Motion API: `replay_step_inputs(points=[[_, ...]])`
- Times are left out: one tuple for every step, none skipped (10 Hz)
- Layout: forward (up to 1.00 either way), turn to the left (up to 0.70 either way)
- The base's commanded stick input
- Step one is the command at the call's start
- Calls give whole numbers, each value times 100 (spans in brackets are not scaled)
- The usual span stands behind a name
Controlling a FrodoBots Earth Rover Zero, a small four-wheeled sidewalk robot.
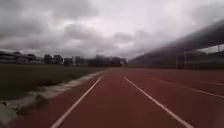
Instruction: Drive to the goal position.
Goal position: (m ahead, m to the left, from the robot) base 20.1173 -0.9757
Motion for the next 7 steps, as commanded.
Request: replay_step_inputs(points=[[70,0],[70,0],[70,0],[70,0],[70,0],[70,0],[70,0]])
